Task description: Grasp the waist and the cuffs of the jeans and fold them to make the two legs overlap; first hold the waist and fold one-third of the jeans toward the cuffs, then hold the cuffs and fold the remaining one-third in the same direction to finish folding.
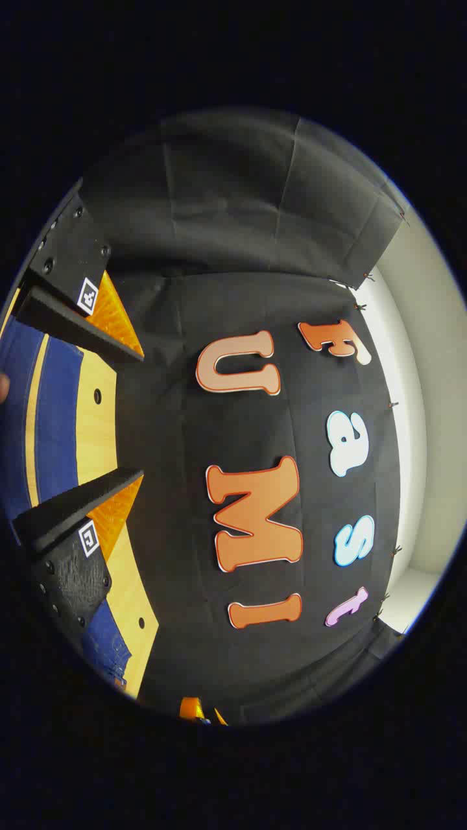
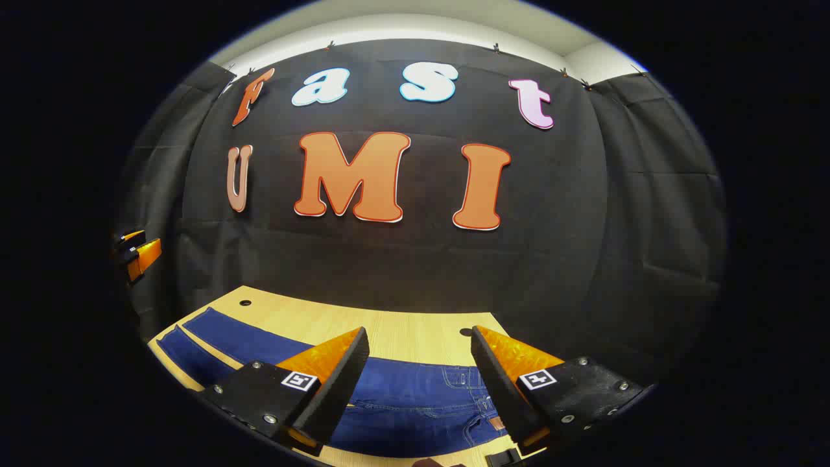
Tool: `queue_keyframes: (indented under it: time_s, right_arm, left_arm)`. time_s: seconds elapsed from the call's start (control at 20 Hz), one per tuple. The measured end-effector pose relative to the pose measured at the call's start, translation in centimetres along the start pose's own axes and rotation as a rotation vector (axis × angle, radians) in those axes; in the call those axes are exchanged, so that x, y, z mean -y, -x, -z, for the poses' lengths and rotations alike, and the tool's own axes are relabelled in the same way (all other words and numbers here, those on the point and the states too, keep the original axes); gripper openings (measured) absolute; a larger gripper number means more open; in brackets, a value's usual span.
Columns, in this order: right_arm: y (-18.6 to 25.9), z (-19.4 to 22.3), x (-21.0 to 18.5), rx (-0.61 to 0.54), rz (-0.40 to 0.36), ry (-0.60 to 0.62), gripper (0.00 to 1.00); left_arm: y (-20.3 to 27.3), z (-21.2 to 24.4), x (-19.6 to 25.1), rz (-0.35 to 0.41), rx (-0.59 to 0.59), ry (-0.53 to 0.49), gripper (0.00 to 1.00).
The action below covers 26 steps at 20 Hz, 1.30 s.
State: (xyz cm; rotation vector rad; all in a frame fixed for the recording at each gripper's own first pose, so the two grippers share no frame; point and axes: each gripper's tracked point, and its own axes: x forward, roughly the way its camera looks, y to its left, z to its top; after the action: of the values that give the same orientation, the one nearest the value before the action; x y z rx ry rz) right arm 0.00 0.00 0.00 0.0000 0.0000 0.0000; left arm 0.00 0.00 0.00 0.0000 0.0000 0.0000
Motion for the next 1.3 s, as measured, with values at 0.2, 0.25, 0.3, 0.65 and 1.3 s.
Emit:
queue_keyframes:
  time_s: [0.2, 0.25, 0.3, 0.65, 1.3]
  right_arm:
    - [-0.2, 0.2, -1.3, -0.012, 0.009, 0.004, 0.97]
    - [-0.3, 0.3, -1.6, -0.015, 0.006, 0.000, 0.97]
    - [-0.4, 0.1, -1.7, -0.014, 0.013, -0.001, 0.97]
    - [-0.9, -1.2, -2.8, 0.021, 0.014, -0.009, 0.97]
    - [-2.6, 2.0, -1.7, -0.066, 0.058, 0.029, 0.97]
  left_arm:
    - [-0.9, 0.9, -0.9, 0.002, -0.010, -0.006, 0.98]
    - [-0.9, 1.1, -0.9, 0.007, -0.014, -0.005, 0.99]
    - [-0.9, 1.1, -1.1, 0.006, -0.015, -0.004, 0.99]
    - [-1.8, 1.9, -1.8, 0.030, -0.029, 0.022, 0.98]
    - [-2.4, 6.8, -4.8, -0.019, -0.139, 0.003, 0.98]
